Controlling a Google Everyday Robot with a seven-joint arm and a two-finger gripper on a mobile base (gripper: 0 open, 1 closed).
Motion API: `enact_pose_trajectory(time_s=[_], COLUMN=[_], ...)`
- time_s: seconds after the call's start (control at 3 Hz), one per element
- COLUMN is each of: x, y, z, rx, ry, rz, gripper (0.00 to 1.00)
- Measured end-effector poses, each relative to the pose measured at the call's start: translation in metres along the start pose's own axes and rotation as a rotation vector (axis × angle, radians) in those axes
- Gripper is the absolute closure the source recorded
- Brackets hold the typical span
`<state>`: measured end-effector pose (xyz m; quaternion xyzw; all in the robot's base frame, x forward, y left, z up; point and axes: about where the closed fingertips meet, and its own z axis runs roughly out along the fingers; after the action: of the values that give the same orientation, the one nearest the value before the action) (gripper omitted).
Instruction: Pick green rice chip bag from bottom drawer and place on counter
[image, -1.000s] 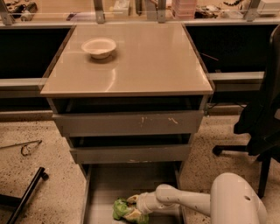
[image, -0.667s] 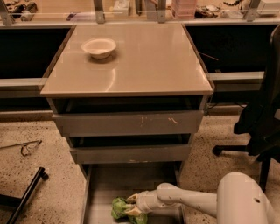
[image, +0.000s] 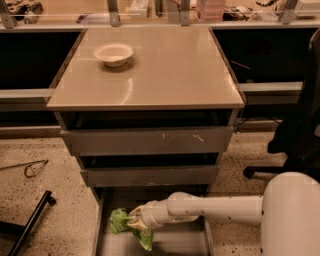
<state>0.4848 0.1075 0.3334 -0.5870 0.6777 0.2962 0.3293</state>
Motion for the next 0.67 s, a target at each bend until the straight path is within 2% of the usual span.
enact_pose_trajectory(time_s=[0.33,0.67], x=[-0.066,-0.093], y=[0.007,-0.011], z=[-0.022,-0.046], rx=[0.013,0.056], ry=[0.024,0.035], rz=[-0.047,-0.108], gripper=[1.0,1.0])
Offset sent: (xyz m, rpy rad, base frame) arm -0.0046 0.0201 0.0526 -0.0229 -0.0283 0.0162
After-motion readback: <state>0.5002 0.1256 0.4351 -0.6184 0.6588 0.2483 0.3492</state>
